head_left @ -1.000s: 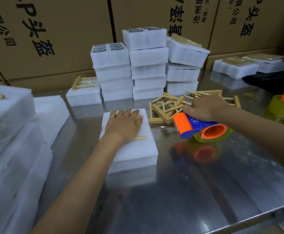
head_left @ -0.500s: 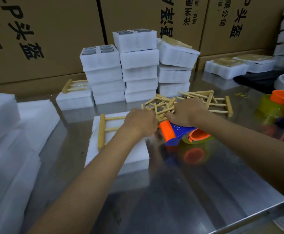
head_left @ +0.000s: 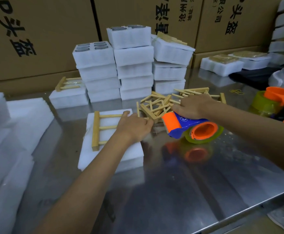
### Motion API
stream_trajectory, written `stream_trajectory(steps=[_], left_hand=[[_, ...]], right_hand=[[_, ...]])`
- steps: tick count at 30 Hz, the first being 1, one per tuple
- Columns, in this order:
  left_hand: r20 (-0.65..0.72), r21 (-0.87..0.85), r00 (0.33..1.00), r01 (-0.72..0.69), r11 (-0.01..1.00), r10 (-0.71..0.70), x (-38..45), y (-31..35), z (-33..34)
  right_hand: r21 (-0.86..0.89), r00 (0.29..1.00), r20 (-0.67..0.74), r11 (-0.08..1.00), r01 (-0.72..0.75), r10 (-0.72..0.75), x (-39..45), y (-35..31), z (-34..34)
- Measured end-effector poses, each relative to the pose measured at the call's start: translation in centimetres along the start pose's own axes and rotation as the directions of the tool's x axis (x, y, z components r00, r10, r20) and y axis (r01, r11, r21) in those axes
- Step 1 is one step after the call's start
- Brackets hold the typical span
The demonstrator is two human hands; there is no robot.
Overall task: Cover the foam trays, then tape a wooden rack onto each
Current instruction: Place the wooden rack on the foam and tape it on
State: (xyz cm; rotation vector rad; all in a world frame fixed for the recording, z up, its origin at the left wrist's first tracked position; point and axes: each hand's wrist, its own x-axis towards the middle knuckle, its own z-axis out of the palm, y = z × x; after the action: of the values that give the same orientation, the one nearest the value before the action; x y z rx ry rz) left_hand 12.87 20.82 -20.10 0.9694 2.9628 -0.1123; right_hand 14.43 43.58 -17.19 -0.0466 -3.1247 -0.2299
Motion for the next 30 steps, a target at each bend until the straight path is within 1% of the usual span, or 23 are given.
stream_trajectory(steps=[3,6,7,9,13,16,19,23,24,27,30], left_hand=[[-0.004,-0.061,1.000,-0.003,0.998,0.003,0.3,-0.2,0.4],[-0.053,-0.223,0.998,-0.048,0.974,0.037,0.4,-0.6,0.8],[-0.071,-0.250,0.996,-0.066,0.966,0.049,0.3,-0.8,0.9],[-0.115,-0.265,0.991,-0.095,0.960,0.067,0.3,-1.0,1.0],[-0.186,-0.306,0.980,-0.122,0.944,0.066,0.4,-1.1,1.1],[-0.179,-0.313,0.982,-0.115,0.943,0.061,0.5,-1.1,1.2],[-0.152,-0.296,0.987,-0.093,0.951,0.049,0.5,-1.0,1.0],[-0.154,-0.288,0.986,-0.100,0.953,0.056,0.5,-0.8,0.8],[-0.168,-0.300,0.984,-0.108,0.948,0.059,0.5,-0.8,0.8],[-0.226,-0.409,0.974,-0.129,0.903,0.037,0.3,-1.2,1.0],[-0.225,-0.406,0.974,-0.131,0.905,0.041,0.1,-1.5,1.0]], right_hand=[[-0.045,1.000,-0.018,0.999,-0.010,0.009,-0.3,-0.5,-0.1],[-0.147,1.000,-0.015,0.989,-0.005,0.003,-0.1,-2.4,-0.2],[-0.170,1.000,-0.019,0.985,-0.005,0.002,-0.1,-3.0,-0.2],[-0.191,0.999,-0.033,0.981,-0.019,0.013,-0.2,-3.5,-0.3],[-0.143,0.993,-0.056,0.984,-0.111,0.104,-0.8,-4.0,-0.5],[-0.183,0.986,-0.089,0.971,-0.153,0.138,-1.1,-5.5,-0.5],[-0.270,0.987,-0.110,0.952,-0.142,0.116,-1.2,-6.9,-0.5],[-0.317,0.982,-0.110,0.931,-0.179,0.151,-1.4,-7.6,-0.2],[-0.323,0.980,-0.103,0.926,-0.195,0.170,-1.5,-7.7,-0.2],[-0.341,0.969,-0.040,0.908,-0.242,0.243,-1.3,-7.7,-0.5],[-0.323,0.971,-0.035,0.917,-0.236,0.238,-1.1,-7.6,-0.7]])
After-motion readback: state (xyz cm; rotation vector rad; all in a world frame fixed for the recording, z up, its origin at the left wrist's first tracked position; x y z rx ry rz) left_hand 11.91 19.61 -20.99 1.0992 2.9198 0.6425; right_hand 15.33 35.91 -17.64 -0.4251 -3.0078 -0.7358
